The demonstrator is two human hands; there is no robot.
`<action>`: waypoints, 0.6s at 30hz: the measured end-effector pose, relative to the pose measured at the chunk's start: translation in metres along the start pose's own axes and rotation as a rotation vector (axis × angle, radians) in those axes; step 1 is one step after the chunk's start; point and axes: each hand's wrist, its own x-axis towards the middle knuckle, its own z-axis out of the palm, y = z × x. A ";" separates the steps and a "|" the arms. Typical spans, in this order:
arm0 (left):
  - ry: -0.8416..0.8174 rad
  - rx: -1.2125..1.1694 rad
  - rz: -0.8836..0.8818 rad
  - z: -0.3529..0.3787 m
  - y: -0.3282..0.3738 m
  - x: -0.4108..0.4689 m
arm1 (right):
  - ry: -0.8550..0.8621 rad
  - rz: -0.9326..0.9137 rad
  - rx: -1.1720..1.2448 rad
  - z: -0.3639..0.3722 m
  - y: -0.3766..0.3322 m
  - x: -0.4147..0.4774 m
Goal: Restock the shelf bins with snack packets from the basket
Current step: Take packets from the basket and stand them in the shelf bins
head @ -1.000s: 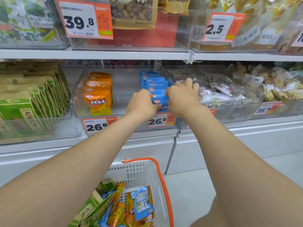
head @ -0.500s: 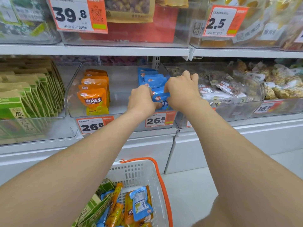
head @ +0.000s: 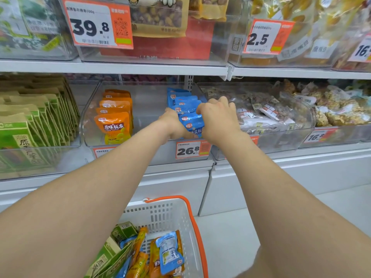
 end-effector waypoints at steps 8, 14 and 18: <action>-0.171 -0.022 -0.093 0.010 -0.007 0.019 | -0.068 0.021 -0.012 0.014 0.006 0.008; -0.198 -0.026 -0.108 0.006 -0.003 0.010 | -0.097 0.107 0.066 0.019 0.020 0.010; -0.285 -0.195 -0.115 -0.002 0.000 0.005 | -0.133 0.127 0.189 0.015 0.019 0.006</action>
